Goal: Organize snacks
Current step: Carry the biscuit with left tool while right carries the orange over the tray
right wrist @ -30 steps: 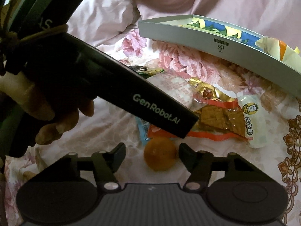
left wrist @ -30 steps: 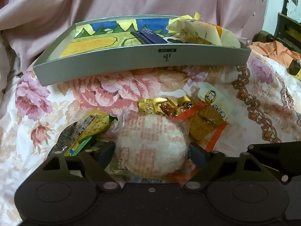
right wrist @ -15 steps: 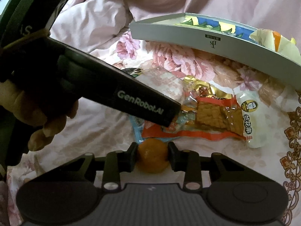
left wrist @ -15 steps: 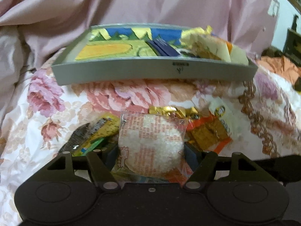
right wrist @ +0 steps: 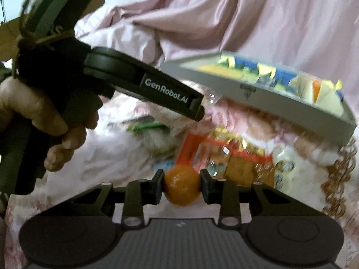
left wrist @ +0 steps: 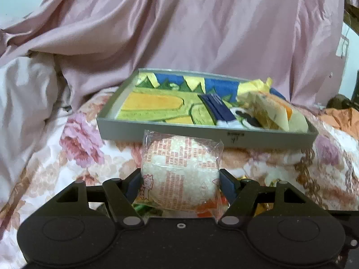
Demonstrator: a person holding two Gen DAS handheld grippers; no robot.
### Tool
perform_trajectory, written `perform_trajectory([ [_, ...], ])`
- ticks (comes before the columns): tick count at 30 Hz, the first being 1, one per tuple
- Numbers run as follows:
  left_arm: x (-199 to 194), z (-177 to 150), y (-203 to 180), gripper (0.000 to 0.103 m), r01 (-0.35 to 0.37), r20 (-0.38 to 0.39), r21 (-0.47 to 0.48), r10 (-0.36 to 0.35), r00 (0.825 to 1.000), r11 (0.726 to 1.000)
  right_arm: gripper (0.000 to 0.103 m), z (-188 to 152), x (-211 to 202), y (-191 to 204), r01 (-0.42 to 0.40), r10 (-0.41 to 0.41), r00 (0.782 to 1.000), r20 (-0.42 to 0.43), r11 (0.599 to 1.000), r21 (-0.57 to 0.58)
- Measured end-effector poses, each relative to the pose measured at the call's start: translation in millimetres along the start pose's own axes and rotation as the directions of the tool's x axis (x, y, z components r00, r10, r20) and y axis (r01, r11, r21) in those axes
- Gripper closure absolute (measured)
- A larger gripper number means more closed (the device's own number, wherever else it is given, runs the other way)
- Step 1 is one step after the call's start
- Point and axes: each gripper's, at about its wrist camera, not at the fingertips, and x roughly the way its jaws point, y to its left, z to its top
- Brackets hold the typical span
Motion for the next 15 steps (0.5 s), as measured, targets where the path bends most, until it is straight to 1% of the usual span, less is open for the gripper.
perform_trajectory([
  [4, 0, 9, -2, 0.030, -0.024, 0.031, -0.016, 0.024, 0.999, 1.000, 0.066, 7, -8, -4, 0.030, -0.030, 0.996, 0.081, 1.000, -0.002],
  [7, 2, 18, -3, 0.030, -0.036, 0.058, -0.037, 0.038, 0.998, 0.999, 0.066, 15, -13, -8, 0.075, -0.073, 0.984, 0.161, 0.997, -0.012],
  [9, 3, 25, -4, 0.030, -0.045, 0.079, -0.051, 0.049, 0.996, 0.998, 0.066, 20, -16, -13, 0.121, -0.117, 0.969, 0.217, 0.993, -0.005],
  [11, 6, 34, -4, 0.030, -0.049, 0.101, -0.069, 0.056, 0.993, 0.996, 0.066, 26, -16, -21, 0.170, -0.165, 0.947, 0.277, 0.985, 0.008],
  [13, 9, 43, -4, 0.030, -0.056, 0.125, -0.088, 0.066, 0.990, 0.995, 0.065, 32, -13, -30, 0.217, -0.217, 0.924, 0.315, 0.976, 0.034],
  [15, 14, 51, -6, 0.030, -0.064, 0.140, -0.101, 0.078, 0.987, 0.993, 0.065, 37, -7, -41, 0.253, -0.261, 0.908, 0.329, 0.965, 0.066],
])
